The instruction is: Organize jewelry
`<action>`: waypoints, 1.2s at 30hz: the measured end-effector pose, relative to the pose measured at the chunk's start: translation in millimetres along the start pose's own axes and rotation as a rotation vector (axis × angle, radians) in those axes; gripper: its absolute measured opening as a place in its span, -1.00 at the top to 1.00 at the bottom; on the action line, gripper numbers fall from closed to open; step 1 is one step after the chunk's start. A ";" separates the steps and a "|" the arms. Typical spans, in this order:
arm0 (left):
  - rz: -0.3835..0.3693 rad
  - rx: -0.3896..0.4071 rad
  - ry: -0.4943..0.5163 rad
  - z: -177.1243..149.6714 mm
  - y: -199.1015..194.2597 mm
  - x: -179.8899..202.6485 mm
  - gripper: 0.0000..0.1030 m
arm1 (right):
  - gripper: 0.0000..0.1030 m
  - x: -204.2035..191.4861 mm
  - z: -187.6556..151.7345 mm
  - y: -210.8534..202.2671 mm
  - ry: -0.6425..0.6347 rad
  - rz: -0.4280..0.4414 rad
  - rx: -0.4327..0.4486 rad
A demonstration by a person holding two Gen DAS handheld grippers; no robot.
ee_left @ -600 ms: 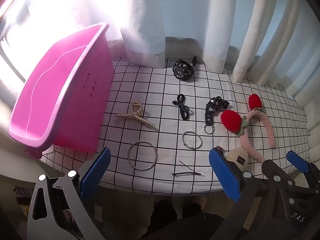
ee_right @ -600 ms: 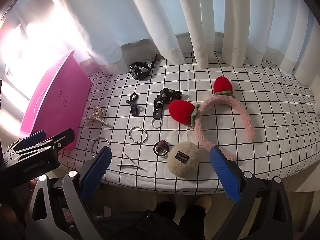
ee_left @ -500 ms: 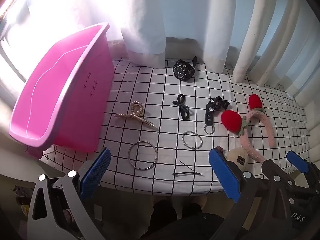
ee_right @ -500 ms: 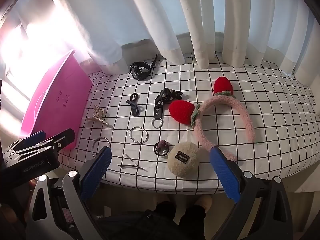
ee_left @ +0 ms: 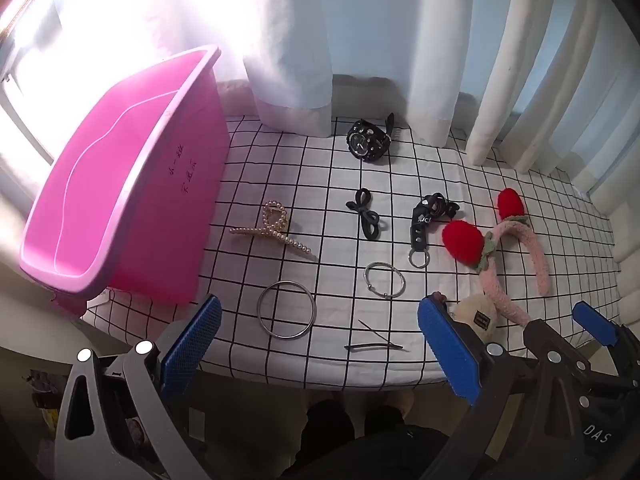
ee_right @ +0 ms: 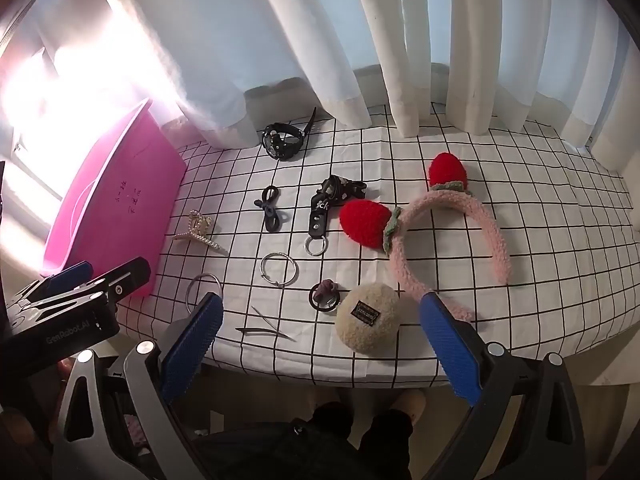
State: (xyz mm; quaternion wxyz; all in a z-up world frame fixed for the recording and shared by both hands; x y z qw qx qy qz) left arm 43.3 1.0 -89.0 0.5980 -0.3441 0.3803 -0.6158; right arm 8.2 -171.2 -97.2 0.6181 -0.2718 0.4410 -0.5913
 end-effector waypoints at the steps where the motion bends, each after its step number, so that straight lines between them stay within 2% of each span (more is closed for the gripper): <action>1: 0.000 0.000 0.000 0.3 -0.1 0.1 -0.88 | -0.83 -0.1 -0.2 -0.4 0.000 0.001 0.000; 36: 0.009 -0.001 -0.006 4.7 4.7 -3.2 -0.88 | -0.83 4.4 1.5 3.9 0.020 0.012 -0.004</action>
Point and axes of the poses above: each gripper's, at about its wrist camera, not at the fingertips, and y roughly the way its jaws point, x to its right, z to its top, the point moved 10 cm from there along y, roughly the way its jaws point, and after that the axes turned 2 degrees about x, right-handed, at the moved point
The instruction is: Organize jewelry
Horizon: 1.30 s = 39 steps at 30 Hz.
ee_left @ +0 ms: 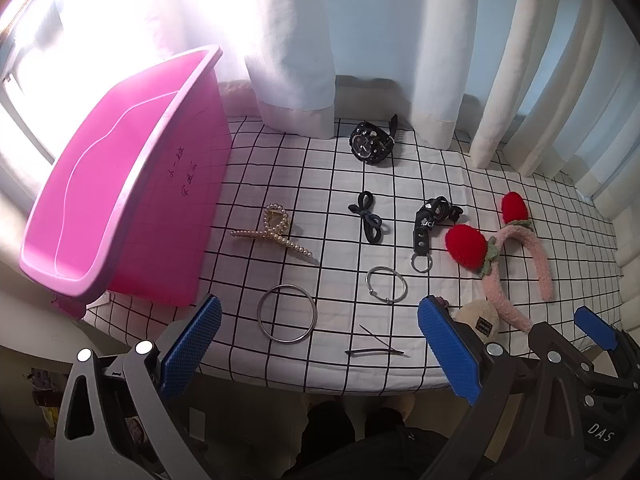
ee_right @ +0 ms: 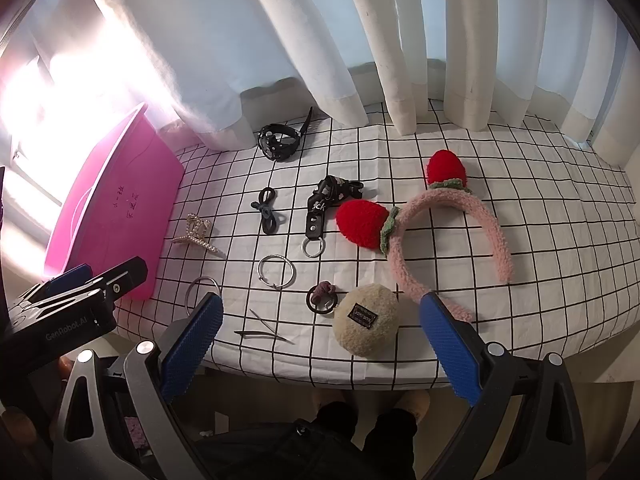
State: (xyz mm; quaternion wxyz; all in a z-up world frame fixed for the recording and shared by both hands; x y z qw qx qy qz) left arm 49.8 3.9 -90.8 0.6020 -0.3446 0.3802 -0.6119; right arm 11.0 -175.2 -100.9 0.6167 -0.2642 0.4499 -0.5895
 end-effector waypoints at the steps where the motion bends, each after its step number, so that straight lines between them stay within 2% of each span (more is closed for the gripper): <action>1: 0.001 -0.001 0.000 0.5 1.0 0.1 -0.88 | -0.83 0.0 0.1 0.1 0.000 0.000 0.000; 12: -0.002 -0.031 -0.004 -12.6 10.8 8.3 -0.88 | -0.83 17.6 -7.4 1.6 0.032 0.007 -0.015; 18: -0.023 -0.098 -0.035 -38.2 32.2 13.9 -0.88 | -0.83 47.9 -24.3 6.6 0.095 0.007 -0.030; 21: -0.005 -0.120 -0.054 -51.5 44.5 10.1 -0.88 | -0.83 63.9 -35.7 12.1 0.106 -0.002 -0.046; 31: 0.022 -0.169 -0.125 -95.0 82.1 -8.2 -0.88 | -0.82 100.2 -57.9 37.4 0.055 -0.004 -0.042; 39: 0.024 -0.183 -0.146 -114.1 99.1 10.5 -0.88 | -0.82 119.7 -50.1 55.7 0.001 -0.021 -0.033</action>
Point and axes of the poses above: each gripper's, at about its wrist camera, not at the fingertips, and y roughly the way its jaws point, x to its right, z to its top, the point moved 10 cm from there along y, roughly the way its jaws point, and after that the axes turned 2 degrees about x, right-handed, at the moved point
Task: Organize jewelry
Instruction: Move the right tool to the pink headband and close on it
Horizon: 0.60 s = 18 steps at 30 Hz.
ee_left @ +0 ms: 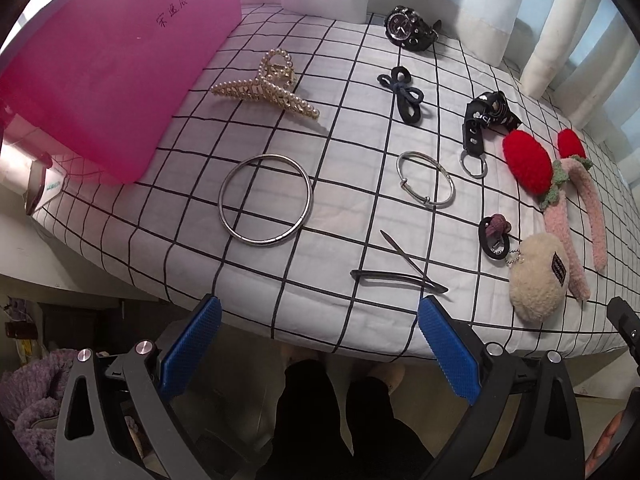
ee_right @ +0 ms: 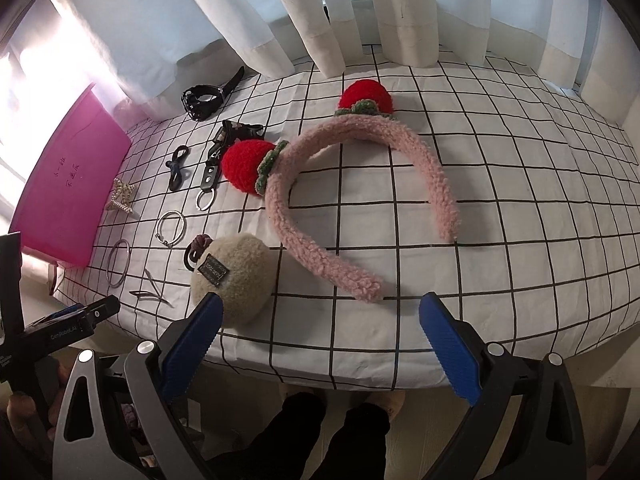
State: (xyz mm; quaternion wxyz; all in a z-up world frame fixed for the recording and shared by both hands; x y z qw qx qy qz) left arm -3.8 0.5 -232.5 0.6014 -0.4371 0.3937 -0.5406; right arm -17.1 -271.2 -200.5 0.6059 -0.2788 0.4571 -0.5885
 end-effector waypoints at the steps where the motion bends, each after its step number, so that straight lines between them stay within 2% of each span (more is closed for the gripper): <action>1: -0.002 -0.007 -0.008 -3.0 3.2 3.4 -0.88 | -0.82 1.8 2.6 1.9 -0.005 0.002 0.006; 8: -0.016 -0.044 -0.116 -19.6 23.5 20.7 -0.88 | -0.82 2.5 27.1 25.3 -0.068 0.026 0.025; 18: 0.034 0.012 -0.316 -21.5 37.7 14.3 -0.88 | -0.82 -11.2 45.9 65.7 -0.158 0.085 -0.001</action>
Point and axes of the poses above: each gripper's, at about its wrist camera, not at the fingertips, and y roughly the way its jaws point, x to its right, z to its top, the point moved 10 cm from there along y, roughly the way its jaws point, and after that the axes turned 2 degrees about x, right-handed, at the moved point
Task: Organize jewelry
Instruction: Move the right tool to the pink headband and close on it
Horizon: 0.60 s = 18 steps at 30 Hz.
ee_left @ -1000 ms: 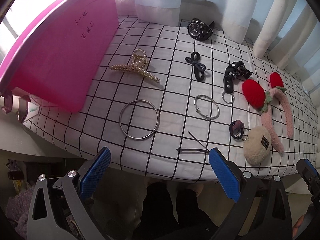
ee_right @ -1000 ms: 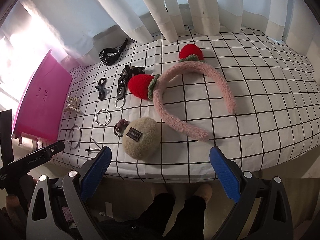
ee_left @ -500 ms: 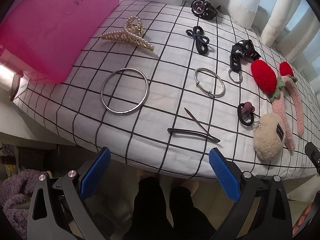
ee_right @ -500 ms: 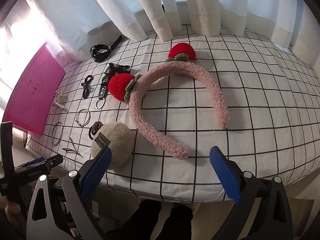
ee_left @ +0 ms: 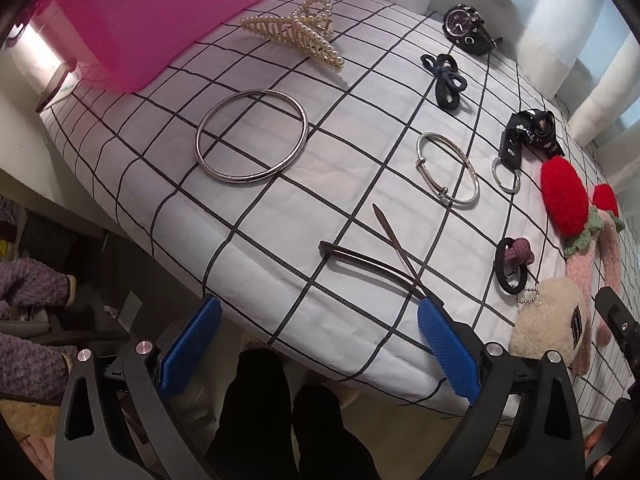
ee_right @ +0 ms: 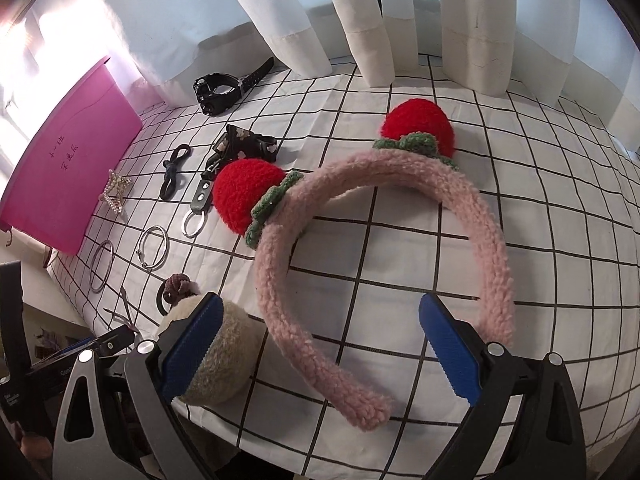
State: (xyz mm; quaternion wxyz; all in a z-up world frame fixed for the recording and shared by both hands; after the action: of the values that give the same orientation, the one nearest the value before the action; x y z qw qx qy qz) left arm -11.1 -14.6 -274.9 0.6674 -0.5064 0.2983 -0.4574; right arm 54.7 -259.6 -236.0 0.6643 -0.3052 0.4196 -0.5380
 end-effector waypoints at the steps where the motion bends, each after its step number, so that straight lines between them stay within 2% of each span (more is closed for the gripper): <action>1: -0.006 0.003 -0.017 0.4 1.4 1.3 -0.88 | -0.82 0.2 1.5 2.9 0.000 0.006 0.000; 6: -0.018 0.047 -0.074 -4.2 0.7 1.5 -0.88 | -0.82 1.1 5.7 16.3 -0.038 -0.007 -0.008; 9: -0.006 0.044 -0.088 -7.6 5.2 4.6 -0.89 | -0.82 1.7 5.7 26.3 -0.069 -0.033 -0.026; 18: -0.001 0.101 -0.151 -1.5 5.0 3.9 -0.89 | -0.82 -5.3 11.4 36.6 -0.166 -0.092 -0.006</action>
State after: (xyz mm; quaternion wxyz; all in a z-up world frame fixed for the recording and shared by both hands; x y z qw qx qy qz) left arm -9.3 -18.5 -279.8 0.7124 -0.5052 0.2237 -0.4326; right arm 81.3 -246.3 -260.8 0.6703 -0.3698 0.3504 -0.5395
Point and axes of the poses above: each gripper's, at about its wrist camera, not at the fingertips, and y roughly the way its jaws point, x to its right, z to its top, the point moved 10 cm from there along y, roughly the way its jaws point, and after that the axes turned 2 degrees about x, right-handed, at the moved point
